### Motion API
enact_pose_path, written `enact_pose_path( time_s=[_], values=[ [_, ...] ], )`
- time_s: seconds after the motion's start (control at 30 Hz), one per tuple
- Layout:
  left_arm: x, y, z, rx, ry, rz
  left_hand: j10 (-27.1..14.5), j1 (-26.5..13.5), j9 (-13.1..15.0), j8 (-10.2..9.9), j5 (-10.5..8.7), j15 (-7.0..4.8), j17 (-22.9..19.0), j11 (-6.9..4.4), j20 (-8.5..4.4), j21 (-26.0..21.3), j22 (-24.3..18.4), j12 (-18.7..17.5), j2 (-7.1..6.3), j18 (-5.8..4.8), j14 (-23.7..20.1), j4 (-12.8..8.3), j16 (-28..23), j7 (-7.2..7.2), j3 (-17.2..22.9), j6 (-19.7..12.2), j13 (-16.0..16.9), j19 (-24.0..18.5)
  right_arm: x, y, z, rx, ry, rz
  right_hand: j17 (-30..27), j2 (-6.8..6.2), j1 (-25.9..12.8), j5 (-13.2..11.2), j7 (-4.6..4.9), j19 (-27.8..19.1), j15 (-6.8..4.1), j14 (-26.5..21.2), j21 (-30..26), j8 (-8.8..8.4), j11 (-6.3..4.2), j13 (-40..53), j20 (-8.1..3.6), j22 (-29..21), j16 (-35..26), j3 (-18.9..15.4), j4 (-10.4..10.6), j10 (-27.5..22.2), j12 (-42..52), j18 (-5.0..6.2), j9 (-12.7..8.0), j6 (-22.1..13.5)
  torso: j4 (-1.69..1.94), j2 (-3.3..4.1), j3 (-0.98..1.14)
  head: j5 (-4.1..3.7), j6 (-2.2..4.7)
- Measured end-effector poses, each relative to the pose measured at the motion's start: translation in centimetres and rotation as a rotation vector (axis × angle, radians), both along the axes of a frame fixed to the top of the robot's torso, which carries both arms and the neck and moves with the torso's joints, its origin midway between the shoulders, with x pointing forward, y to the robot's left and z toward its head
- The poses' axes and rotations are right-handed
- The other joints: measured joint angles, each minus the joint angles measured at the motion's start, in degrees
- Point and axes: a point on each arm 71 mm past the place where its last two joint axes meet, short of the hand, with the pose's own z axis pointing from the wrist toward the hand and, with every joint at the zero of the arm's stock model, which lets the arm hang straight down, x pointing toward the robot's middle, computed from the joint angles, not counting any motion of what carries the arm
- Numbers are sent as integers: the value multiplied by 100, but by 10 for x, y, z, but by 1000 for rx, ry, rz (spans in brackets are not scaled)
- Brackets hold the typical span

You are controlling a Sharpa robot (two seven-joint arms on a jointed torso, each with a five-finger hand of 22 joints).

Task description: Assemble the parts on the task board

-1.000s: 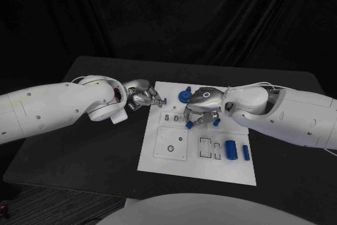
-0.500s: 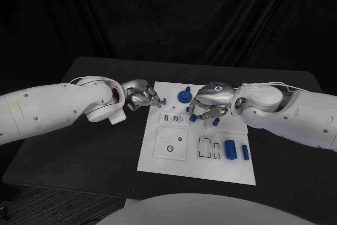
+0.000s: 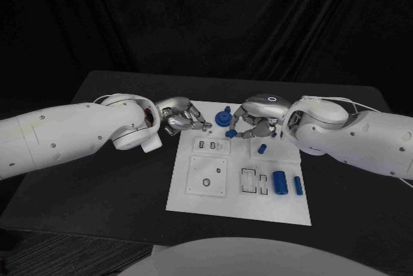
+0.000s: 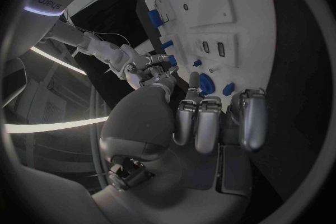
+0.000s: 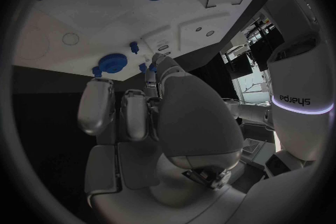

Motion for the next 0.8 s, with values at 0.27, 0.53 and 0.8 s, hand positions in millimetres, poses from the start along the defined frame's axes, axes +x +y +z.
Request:
enact_pose_path(
  time_s=[0.27, 0.53, 0.8],
  values=[
    [5, -15, -1, -14, -12, -30, -1, 0, -143, -85, -104, 39, 0, 41, 35, -55, 0, 0, 0, -1, 2, 77, 0, 40, -143, -40, 0, -58, 2, 0, 0, 20, 12, -32, 0, -23, -23, 18, 12, -21, 0, 0, 0, -32, 21, 0, 20, 0, 0, 0, 0, -21, 22, 0, 3, -10, 14, 10, 5, -21, 0],
    [9, -24, -4, -16, -12, -45, -2, -12, -253, -139, -104, 80, 0, 80, 51, -82, 0, 0, 12, 59, 2, 84, 0, 61, -244, -61, 0, -92, 3, 2, 1, 33, 12, -46, 0, -23, -22, 17, 31, -21, 0, 0, 0, -53, 21, -1, 20, 0, 0, 0, 0, -21, 22, 0, 5, -14, 18, 9, 4, -11, 0],
    [10, -29, -9, -8, 4, -57, -2, -110, -373, -139, -142, 80, 0, 80, 87, -122, 0, 0, 110, 94, 3, 86, 0, 60, -422, 45, 0, -128, 3, 2, 3, 49, 1, -54, 0, -24, -22, 17, 41, -20, 20, -21, 0, -81, 41, -1, 20, 1, 0, -1, -1, 0, 22, 0, 7, -24, 18, 7, 6, -25, 0]
  ],
)
